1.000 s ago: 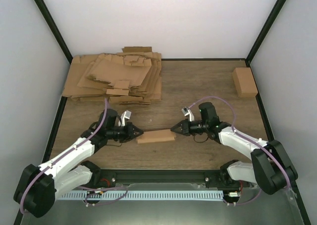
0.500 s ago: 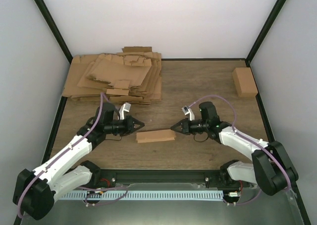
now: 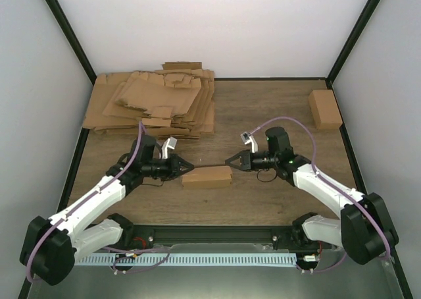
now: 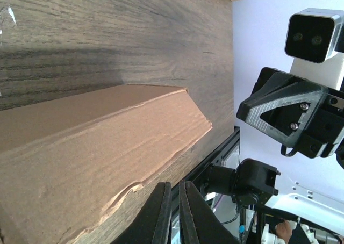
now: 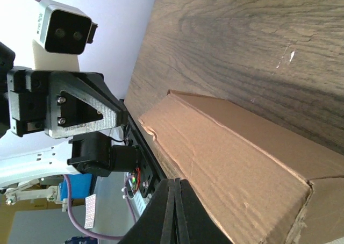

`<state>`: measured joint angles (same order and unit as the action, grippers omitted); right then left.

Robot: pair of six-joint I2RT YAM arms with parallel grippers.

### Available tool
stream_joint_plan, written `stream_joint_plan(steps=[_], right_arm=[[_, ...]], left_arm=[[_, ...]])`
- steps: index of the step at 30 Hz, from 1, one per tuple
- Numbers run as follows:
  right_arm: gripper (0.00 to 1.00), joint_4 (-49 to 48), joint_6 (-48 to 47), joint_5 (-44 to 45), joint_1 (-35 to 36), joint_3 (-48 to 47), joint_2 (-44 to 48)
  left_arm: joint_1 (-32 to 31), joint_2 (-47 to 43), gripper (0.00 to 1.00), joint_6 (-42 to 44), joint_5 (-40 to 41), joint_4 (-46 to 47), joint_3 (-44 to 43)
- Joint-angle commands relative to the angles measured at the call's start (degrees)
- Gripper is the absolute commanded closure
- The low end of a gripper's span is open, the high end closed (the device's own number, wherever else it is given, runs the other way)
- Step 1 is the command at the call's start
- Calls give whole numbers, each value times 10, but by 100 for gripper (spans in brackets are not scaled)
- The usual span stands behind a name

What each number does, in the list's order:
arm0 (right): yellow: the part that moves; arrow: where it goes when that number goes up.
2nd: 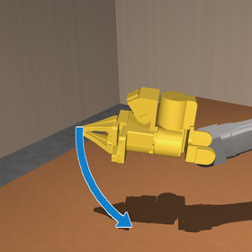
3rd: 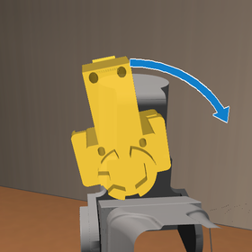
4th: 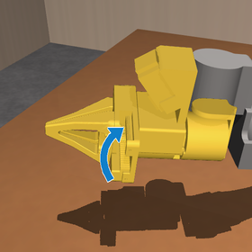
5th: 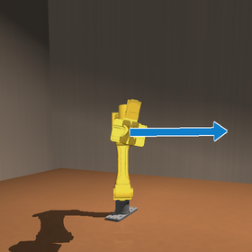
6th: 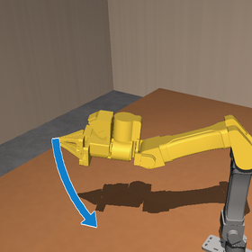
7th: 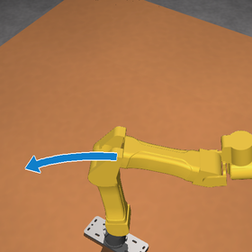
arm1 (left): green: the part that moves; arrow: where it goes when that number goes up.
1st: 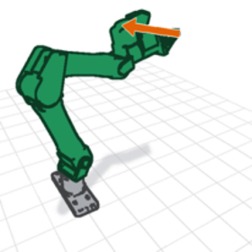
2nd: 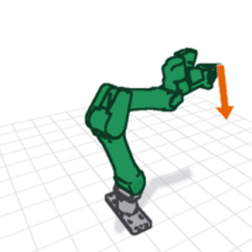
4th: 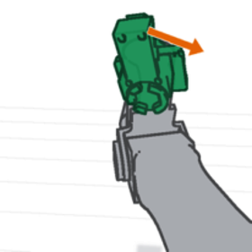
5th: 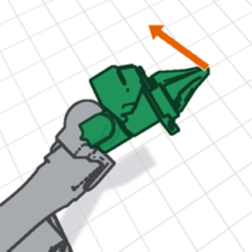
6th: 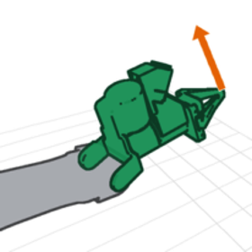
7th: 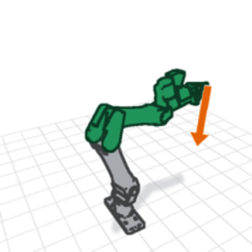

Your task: Fold the paper box

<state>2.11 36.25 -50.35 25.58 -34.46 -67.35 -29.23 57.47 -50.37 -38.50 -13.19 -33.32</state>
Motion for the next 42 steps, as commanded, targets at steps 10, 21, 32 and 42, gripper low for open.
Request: stream_joint_plan(steps=[10,21,32,42], right_arm=[[99,-63,4,-29,-4,54,-45],[99,-118,7,-3,-5,59,-90],[99,-42,-16,-13,-4,-3,-35],[99,-58,-15,-53,0,34,-35]], left_arm=[[2,29,93,-2,-18,73,56],[2,43,94,0,3,114,92],[3,54,94,22,4,91,60],[2,60,94,20,5,89,55]])
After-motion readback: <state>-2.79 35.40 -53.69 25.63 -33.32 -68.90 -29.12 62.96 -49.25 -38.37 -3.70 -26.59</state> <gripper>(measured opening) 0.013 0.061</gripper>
